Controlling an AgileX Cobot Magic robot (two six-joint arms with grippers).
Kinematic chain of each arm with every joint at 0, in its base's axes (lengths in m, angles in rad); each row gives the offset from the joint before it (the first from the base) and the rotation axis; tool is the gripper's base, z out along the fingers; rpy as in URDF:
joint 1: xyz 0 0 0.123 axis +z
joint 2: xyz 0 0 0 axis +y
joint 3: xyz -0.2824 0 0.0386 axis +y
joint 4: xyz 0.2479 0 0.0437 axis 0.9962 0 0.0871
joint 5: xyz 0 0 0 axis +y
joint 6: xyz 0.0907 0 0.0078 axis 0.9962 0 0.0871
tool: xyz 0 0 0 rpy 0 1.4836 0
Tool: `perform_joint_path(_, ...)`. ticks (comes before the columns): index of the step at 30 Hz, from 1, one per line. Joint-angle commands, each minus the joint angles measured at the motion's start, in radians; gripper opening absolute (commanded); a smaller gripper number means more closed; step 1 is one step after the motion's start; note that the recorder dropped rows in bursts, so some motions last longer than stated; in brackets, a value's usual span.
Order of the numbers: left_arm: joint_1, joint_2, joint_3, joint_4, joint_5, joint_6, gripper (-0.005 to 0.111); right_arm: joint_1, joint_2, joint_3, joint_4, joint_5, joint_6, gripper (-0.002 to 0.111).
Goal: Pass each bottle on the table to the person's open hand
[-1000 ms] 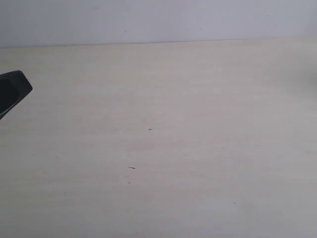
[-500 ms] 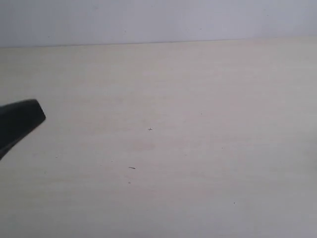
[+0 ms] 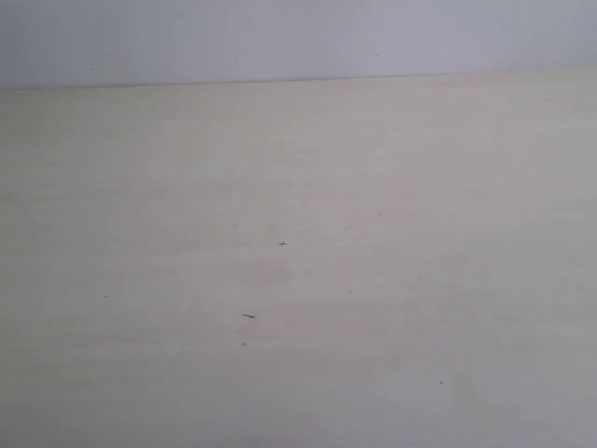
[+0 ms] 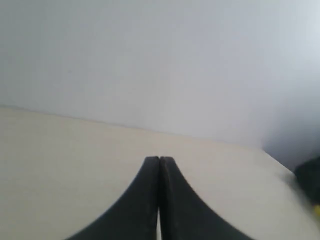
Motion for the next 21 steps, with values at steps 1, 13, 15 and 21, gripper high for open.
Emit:
perform_joint_path(1, 0.164, -0.081, 0.003, 0.015, 0.055, 0.103, 0.0, 0.002, -0.005, 0.001, 0.0, -0.002, -0.007, 0.0)
perform_joint_path(13, 0.399, -0.182, 0.003, 0.042, 0.169, 0.132, 0.0, 0.002, -0.005, 0.001, 0.0, -0.002, -0.007, 0.0)
perform_joint_path(15, 0.399, -0.182, 0.003, 0.042, 0.169, 0.132, 0.0, 0.002, -0.005, 0.001, 0.0, -0.002, -0.007, 0.0)
perform_joint_path(21, 0.399, -0.184, 0.003, 0.335, 0.158, -0.193, 0.0, 0.002, -0.005, 0.001, 0.0, -0.002, -0.007, 0.0)
